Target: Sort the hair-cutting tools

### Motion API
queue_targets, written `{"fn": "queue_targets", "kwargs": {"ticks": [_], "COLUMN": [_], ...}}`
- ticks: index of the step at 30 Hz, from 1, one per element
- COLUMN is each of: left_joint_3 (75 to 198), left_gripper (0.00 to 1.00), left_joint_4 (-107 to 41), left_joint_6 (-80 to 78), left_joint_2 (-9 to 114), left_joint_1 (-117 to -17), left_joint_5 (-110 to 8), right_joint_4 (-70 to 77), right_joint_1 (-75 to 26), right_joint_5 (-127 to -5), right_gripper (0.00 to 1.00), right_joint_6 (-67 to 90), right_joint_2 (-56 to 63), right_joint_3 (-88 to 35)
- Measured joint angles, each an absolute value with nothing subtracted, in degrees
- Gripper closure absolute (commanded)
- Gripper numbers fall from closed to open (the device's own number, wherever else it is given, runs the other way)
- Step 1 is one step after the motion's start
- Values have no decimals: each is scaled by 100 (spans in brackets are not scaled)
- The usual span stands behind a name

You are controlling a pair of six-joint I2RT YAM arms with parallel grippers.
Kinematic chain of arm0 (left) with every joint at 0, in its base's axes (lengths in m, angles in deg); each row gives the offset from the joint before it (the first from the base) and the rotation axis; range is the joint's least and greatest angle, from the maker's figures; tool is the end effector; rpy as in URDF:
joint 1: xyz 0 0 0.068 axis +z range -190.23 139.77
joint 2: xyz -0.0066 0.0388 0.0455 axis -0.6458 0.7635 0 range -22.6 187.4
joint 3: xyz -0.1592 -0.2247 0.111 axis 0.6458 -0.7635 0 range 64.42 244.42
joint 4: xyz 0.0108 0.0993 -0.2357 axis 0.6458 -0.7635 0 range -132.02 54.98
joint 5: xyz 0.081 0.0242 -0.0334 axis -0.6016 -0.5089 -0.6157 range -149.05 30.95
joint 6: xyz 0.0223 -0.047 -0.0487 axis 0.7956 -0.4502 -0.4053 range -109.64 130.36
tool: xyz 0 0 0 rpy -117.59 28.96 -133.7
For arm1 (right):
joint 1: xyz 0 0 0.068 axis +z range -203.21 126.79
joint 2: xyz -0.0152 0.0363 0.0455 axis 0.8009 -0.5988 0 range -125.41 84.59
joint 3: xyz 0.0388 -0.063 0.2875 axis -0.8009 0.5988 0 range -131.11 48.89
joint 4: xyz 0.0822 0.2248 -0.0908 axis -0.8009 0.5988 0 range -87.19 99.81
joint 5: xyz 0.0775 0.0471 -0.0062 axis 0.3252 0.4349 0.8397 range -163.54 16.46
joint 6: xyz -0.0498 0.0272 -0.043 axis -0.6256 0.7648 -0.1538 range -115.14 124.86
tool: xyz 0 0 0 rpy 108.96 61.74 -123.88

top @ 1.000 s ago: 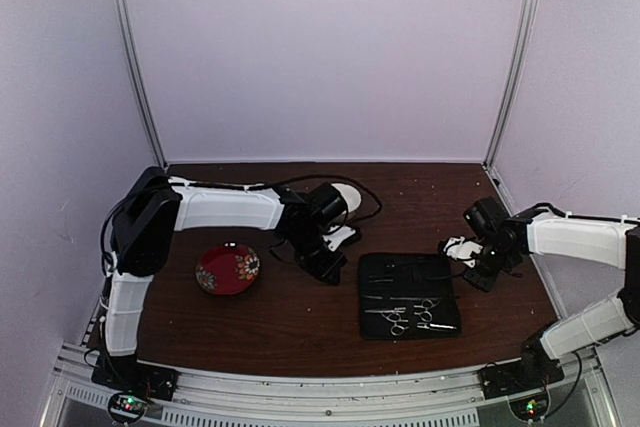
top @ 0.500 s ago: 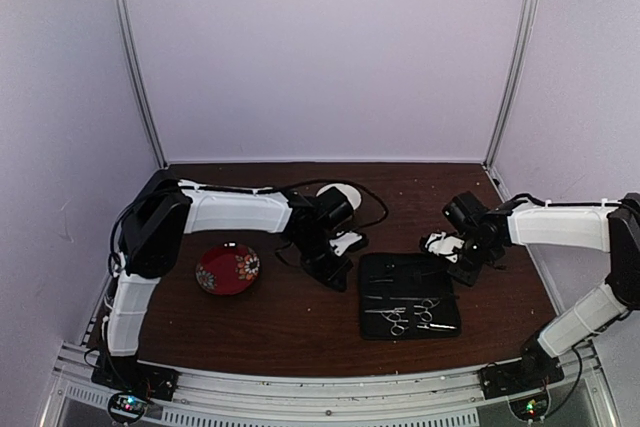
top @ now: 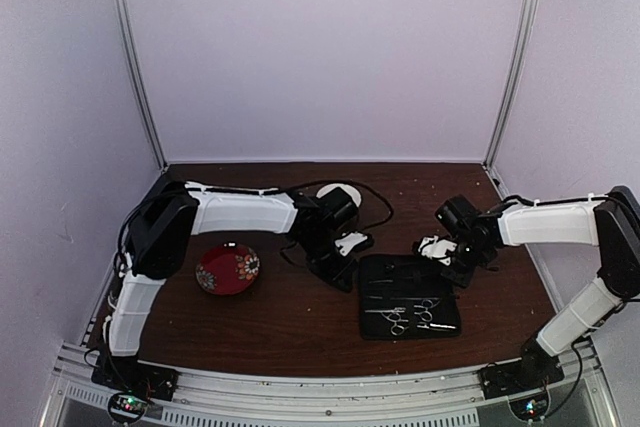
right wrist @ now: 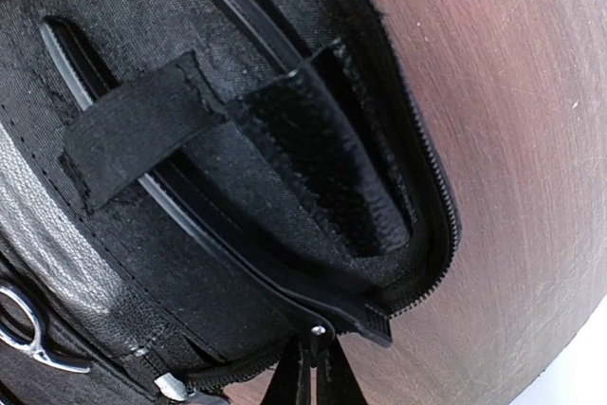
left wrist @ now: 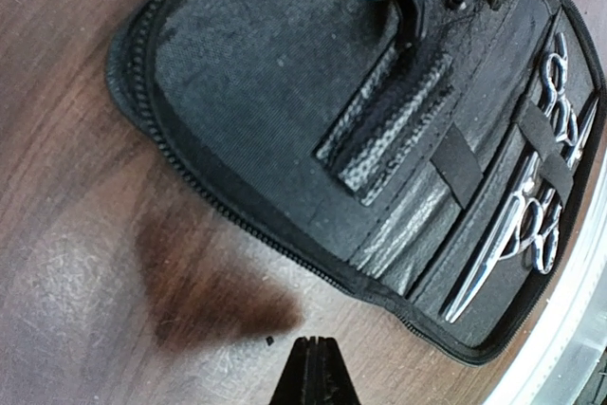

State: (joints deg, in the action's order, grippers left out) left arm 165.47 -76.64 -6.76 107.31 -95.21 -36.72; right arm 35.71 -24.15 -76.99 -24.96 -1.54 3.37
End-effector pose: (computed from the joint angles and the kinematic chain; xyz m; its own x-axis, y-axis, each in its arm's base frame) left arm 0.2611 -0.4112 0.1513 -0.7613 0.6120 -0.2141 0.6344 0.6351 -0.4406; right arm 0.2279 0.1226 0.1645 -0.4934 -0.8421 -0.2176 -0.8245 0.5325 -0.1912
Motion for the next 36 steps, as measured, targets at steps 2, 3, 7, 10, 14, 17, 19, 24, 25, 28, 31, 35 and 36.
{"fn": "queue_targets", "kwargs": {"ticks": [2, 3, 7, 10, 14, 17, 19, 24, 25, 28, 31, 35, 36], "left_joint_3": [16558, 16573, 16672, 16737, 16816, 16882, 16954, 17017, 17017, 17024, 17070, 17083, 17083], "left_gripper": [100, 100, 100, 100, 100, 100, 100, 100, 100, 100, 100, 100, 100], "left_joint_4": [-7669, -7669, -7678, -7691, -7710, -7728, -7756, -7852, -7863, -7876, -7890, -7890, -7892], "left_joint_6": [-676, -674, -670, -663, -646, -646, -644, -639, -637, -628, -626, -626, -626], "left_joint_2": [10770, 10794, 10912, 10987, 11004, 11033, 11079, 11103, 11103, 11105, 11118, 11118, 11118], "left_joint_1": [-9521, -9521, -9521, -9521, -9521, -9521, -9521, -9521, -9521, -9521, -9521, -9521, -9521], "left_joint_5": [-3643, -3626, -3600, -3576, -3563, -3558, -3547, -3521, -3519, -3501, -3480, -3475, -3475], "right_joint_4": [3539, 3525, 3469, 3434, 3429, 3429, 3442, 3484, 3510, 3578, 3628, 3694, 3713], "right_joint_1": [-2409, -2405, -2367, -2339, -2315, -2278, -2269, -2269, -2269, -2269, -2252, -2201, -2197], "right_joint_5": [-7679, -7670, -7613, -7583, -7502, -7452, -7410, -7305, -7285, -7213, -7183, -7185, -7183], "right_gripper": [100, 100, 100, 100, 100, 100, 100, 100, 100, 100, 100, 100, 100], "right_joint_6": [-2529, -2540, -2571, -2606, -2669, -2697, -2704, -2809, -2815, -2796, -2780, -2641, -2601], "right_joint_2": [-154, -154, -178, -237, -300, -364, -407, -346, -329, -329, -375, -554, -602], "right_joint_3": [350, 350, 350, 335, 276, 210, 182, 204, 204, 178, 101, -39, -83]}}
